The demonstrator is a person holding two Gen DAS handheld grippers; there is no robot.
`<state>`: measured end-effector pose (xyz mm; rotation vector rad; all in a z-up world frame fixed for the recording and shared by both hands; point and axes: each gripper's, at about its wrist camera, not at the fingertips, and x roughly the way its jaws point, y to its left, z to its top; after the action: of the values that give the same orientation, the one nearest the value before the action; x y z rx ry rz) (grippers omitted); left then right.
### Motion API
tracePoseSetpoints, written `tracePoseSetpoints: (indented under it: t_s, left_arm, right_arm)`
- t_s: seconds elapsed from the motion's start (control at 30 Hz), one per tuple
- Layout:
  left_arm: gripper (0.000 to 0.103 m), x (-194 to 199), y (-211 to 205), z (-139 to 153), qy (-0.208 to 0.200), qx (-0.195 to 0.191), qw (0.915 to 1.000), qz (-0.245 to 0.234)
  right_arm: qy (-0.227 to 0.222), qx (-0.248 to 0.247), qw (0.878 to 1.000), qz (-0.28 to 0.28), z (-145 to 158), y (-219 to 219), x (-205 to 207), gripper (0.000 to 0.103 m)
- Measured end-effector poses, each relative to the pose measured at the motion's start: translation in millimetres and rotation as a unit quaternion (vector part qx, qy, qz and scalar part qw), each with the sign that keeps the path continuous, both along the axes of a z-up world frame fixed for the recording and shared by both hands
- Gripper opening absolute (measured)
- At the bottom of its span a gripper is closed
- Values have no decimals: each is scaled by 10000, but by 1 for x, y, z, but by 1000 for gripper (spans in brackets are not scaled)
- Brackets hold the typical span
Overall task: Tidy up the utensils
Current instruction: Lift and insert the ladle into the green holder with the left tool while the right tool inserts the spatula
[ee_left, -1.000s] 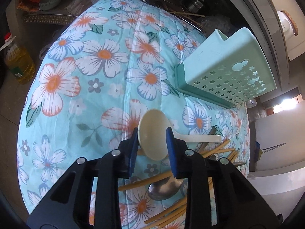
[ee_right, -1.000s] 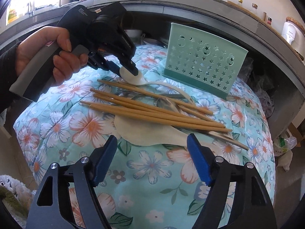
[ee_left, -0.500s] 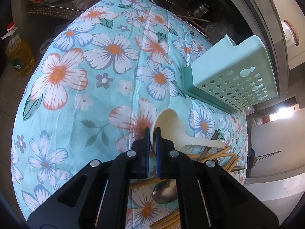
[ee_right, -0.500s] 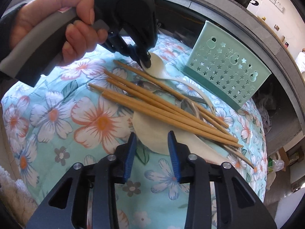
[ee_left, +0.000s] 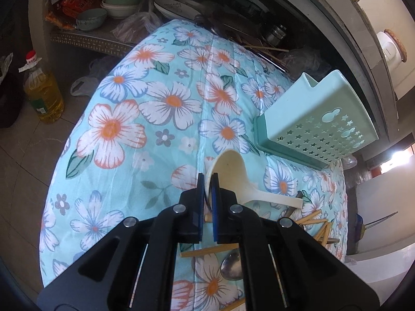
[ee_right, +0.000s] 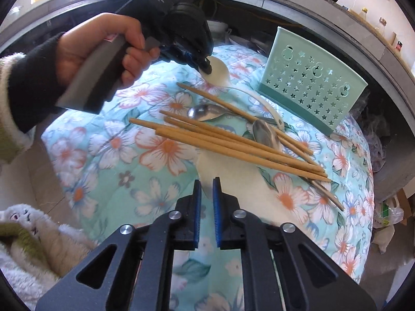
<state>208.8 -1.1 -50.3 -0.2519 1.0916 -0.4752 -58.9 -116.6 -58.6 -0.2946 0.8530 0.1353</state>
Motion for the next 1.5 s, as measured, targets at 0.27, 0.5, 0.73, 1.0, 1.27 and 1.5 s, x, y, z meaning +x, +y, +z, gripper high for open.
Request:
tracePoseSetpoints:
  t_s: [0.27, 0.5, 0.73, 1.0, 1.27, 1.5]
  left_arm:
    - [3, -21, -3, 59, -1215, 376, 9917, 160]
    - [3, -51, -3, 130, -2380, 528, 9695, 237]
    - [3, -62, -12, 182, -3051, 428, 9509, 307]
    - [3, -55, -69, 210, -3812, 1045, 9185, -35]
    - [3, -44, -133, 190, -4452, 2541, 8580, -331]
    - [3, -21, -158, 157, -4017, 2767, 8692, -817]
  right_arm:
    - [-160, 625, 9979, 29, 32, -24, -13, 5]
    - [-270, 1720, 9847, 10, 60, -60, -18, 4]
    - [-760, 2914, 9535, -128, 91, -111, -21, 2]
    - [-1434, 3533, 9241, -238, 123, -155, -19, 2]
    - [-2022, 3645, 9087, -245, 153, -186, -16, 2]
    - [-2039, 3873, 8989, -219, 152, -195, -5, 2]
